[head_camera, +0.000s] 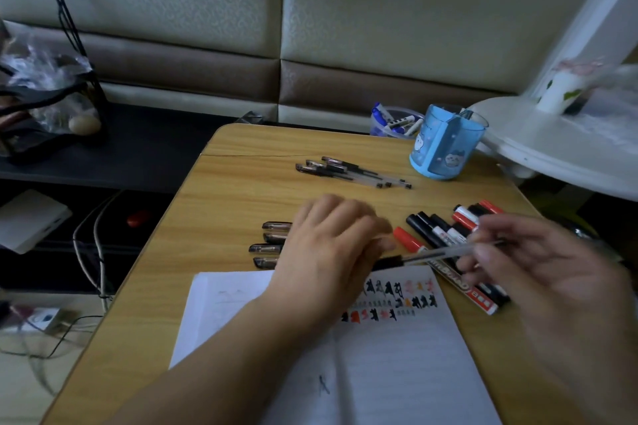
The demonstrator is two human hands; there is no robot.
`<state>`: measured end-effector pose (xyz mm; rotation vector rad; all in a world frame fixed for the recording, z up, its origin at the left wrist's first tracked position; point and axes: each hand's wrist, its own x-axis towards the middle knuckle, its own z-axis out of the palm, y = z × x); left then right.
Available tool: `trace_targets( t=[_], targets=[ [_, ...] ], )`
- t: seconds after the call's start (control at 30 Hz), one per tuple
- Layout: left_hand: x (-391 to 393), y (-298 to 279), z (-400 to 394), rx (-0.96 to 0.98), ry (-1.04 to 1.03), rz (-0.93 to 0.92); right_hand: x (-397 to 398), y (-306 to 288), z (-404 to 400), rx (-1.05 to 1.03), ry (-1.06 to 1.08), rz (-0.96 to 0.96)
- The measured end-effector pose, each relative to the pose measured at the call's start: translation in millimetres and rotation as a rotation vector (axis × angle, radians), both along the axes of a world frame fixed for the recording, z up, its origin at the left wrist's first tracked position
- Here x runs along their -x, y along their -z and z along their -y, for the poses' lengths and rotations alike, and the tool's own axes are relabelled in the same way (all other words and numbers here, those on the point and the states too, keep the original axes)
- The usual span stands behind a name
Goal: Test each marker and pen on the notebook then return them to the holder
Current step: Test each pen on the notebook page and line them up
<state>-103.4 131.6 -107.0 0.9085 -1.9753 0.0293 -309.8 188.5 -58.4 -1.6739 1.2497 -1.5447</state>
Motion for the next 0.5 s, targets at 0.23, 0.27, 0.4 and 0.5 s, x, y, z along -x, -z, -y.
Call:
trace_targets(
  t=[0.23,0.27,0.4,0.5],
  targets=[
    [2.5,-2.7,-4.7,-0.135,0.236,0.178,-11.6,21.4,-2.5,-0.292,-0.265,0.47],
    [2.4,-2.7,-5.6,-0.142,0.28,0.212,-14.9,25.4,-3.0,-0.348,-0.287,0.391],
    [4.5,-3.7,-12.3,-0.131,0.336,0.284,-21.2,35.4,-3.8,-0.391,-0.26,0.283],
    [6.2,-3.0,-10.2,-0.182,0.383,0.225,-17.0,36.1,-4.1,-0.382,-0.322,0.307]
  ],
)
